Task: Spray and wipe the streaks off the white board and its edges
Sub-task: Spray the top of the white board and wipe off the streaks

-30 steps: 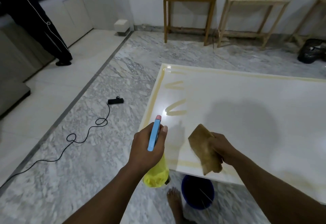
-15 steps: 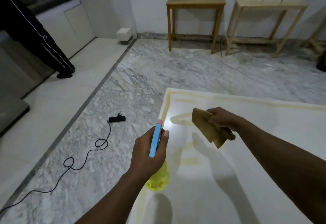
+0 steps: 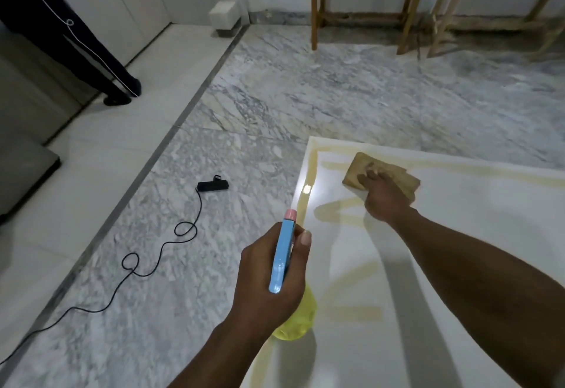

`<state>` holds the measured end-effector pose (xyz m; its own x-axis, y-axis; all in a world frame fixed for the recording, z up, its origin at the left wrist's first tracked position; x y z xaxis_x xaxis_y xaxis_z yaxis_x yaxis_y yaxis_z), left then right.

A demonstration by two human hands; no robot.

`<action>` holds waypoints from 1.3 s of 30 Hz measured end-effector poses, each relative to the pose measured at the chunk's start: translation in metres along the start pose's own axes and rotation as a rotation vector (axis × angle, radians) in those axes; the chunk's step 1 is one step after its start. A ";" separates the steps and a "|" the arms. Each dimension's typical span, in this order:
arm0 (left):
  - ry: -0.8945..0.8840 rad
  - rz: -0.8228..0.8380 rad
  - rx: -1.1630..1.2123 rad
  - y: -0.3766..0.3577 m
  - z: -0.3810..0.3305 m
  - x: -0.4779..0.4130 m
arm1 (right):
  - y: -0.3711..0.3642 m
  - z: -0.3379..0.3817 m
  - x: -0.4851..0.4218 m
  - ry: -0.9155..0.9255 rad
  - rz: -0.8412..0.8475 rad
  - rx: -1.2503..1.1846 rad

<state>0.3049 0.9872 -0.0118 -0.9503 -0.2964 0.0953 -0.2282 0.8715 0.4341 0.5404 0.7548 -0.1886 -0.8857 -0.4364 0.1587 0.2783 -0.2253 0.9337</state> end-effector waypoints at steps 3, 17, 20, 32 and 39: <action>0.015 -0.004 -0.008 -0.003 0.006 -0.001 | 0.000 -0.003 0.009 0.023 0.016 -0.038; -0.047 0.019 -0.029 0.015 0.000 0.072 | -0.059 0.071 0.183 0.278 -0.103 -0.074; -0.053 0.018 -0.038 0.028 0.007 0.110 | -0.082 0.089 0.236 0.299 -0.118 -0.051; -0.066 0.017 -0.032 0.078 0.044 0.262 | -0.152 0.174 0.426 0.158 -0.022 -0.042; -0.086 0.039 -0.029 0.092 0.036 0.275 | -0.099 0.189 0.429 -0.051 -0.042 -0.290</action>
<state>0.0147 0.9996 0.0216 -0.9733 -0.2266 0.0360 -0.1856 0.8699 0.4570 0.0628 0.7548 -0.1520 -0.9141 -0.3789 0.1444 0.3290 -0.4851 0.8102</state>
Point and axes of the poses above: each hand's wrist, its own x-axis away from the middle knuckle, its own y-axis out of the back of the hand, z = x × y, the point moved 3 cm from there along -x, towards the middle knuckle, and after that the axes turned 12 degrees about y, right-handed, at the moved point
